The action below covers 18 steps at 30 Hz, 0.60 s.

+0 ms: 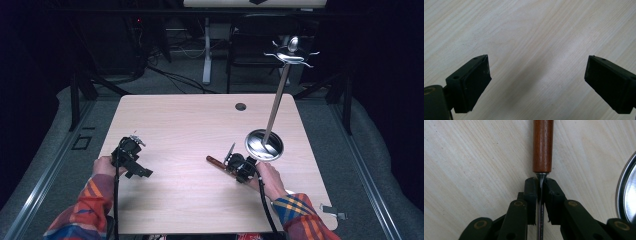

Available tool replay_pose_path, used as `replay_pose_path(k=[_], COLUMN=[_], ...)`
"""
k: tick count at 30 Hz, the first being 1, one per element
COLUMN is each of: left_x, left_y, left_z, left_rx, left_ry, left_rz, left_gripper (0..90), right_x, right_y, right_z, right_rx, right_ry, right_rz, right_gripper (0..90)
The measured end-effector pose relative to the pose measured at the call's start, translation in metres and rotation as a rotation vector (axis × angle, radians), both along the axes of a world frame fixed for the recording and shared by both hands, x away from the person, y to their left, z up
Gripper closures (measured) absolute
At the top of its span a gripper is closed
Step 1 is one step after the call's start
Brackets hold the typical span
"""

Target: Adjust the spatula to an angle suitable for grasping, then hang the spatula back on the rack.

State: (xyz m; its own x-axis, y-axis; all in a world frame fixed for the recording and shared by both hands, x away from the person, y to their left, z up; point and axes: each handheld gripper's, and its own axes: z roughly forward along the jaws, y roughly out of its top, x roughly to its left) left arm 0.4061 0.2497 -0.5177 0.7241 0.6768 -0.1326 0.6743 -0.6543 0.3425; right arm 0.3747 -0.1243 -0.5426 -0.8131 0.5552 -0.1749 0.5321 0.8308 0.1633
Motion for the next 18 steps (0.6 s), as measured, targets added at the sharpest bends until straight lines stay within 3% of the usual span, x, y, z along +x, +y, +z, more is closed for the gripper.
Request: replay_pose_path(k=[1, 18], left_x=[-0.0001, -0.0002], left_y=[0.0000, -0.0008], left_z=[0.0001, 0.0001], left_rx=[0.000, 0.002], left_ry=[-0.001, 0.000], left_rz=[0.000, 0.000], left_gripper=[6.3, 6.2], right_x=[0.0001, 0.0007], right_y=[0.0005, -0.0006], right_z=[0.0007, -0.0028], right_rx=[-0.018, -0.007], right_ry=[-0.003, -0.023], right_rz=[0.002, -0.015], right_gripper=[82.0, 84.3])
